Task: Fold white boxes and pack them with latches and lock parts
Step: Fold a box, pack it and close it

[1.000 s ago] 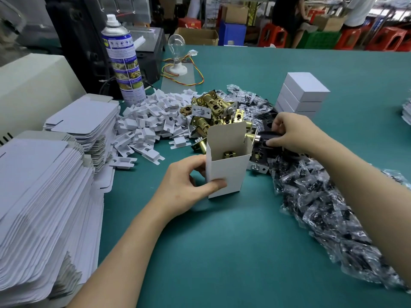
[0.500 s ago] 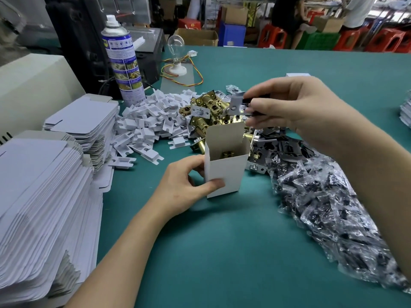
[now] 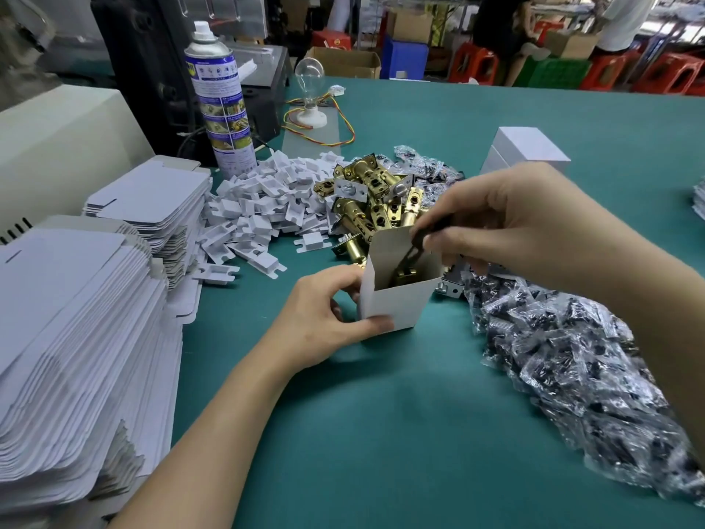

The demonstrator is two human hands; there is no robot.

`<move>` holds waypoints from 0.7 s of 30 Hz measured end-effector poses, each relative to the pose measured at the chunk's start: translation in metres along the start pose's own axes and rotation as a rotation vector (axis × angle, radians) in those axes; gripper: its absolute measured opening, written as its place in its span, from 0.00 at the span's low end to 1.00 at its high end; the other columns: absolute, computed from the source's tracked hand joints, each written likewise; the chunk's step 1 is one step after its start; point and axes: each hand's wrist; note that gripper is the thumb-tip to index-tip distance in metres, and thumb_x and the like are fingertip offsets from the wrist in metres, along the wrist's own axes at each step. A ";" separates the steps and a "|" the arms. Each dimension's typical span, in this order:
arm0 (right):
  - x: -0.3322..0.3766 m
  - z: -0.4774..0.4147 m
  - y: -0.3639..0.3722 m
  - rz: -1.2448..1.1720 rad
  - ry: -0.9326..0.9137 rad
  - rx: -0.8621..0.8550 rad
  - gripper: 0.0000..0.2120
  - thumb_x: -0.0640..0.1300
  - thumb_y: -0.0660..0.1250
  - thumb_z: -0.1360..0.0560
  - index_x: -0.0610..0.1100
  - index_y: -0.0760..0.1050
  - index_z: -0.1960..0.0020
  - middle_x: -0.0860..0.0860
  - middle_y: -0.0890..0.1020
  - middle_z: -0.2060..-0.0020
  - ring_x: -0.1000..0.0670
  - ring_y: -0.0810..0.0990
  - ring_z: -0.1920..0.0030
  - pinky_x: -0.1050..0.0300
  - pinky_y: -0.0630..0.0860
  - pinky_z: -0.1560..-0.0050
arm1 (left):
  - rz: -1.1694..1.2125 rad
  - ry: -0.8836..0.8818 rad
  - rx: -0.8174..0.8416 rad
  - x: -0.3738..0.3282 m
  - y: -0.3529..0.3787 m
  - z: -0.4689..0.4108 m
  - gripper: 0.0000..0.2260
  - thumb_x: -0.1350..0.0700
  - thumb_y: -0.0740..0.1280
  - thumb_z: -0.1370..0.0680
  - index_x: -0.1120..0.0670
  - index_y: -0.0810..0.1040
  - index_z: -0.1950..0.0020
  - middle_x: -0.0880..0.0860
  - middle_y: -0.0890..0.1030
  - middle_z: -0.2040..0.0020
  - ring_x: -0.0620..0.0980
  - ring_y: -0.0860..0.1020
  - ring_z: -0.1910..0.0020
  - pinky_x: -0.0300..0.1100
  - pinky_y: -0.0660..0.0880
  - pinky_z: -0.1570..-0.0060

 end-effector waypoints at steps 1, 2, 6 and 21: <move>0.002 0.002 0.001 0.067 -0.013 0.026 0.04 0.43 0.74 0.24 0.50 0.86 0.51 0.58 0.84 0.69 0.54 0.81 0.71 0.68 0.74 0.68 | 0.003 0.003 0.001 0.000 0.000 0.000 0.14 0.50 0.80 0.29 0.41 0.83 0.46 0.40 0.82 0.55 0.41 0.77 0.57 0.40 0.74 0.65; 0.003 0.003 0.002 0.143 -0.032 0.020 0.03 0.45 0.74 0.25 0.51 0.86 0.52 0.59 0.84 0.69 0.56 0.82 0.68 0.67 0.75 0.66 | 0.006 0.005 0.002 0.001 0.000 0.000 0.13 0.50 0.80 0.29 0.42 0.84 0.47 0.40 0.82 0.55 0.41 0.76 0.57 0.41 0.74 0.65; 0.015 0.003 0.010 0.434 -0.031 -0.030 0.14 0.57 0.65 0.25 0.53 0.86 0.48 0.58 0.81 0.67 0.50 0.79 0.64 0.51 0.78 0.60 | 0.012 0.003 0.007 0.000 0.000 0.001 0.13 0.51 0.81 0.29 0.44 0.84 0.47 0.42 0.82 0.55 0.43 0.76 0.56 0.45 0.74 0.65; 0.012 -0.019 0.044 0.534 0.174 0.284 0.18 0.53 0.60 0.15 0.51 0.71 0.63 0.57 0.72 0.69 0.54 0.71 0.64 0.52 0.64 0.61 | 0.018 -0.027 0.008 -0.001 -0.002 0.000 0.12 0.56 0.82 0.27 0.47 0.85 0.47 0.43 0.81 0.57 0.41 0.76 0.60 0.40 0.72 0.63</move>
Point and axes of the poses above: each hand's wrist, its own z-axis away from the middle knuckle, its own y-axis out of the palm, x = y × z
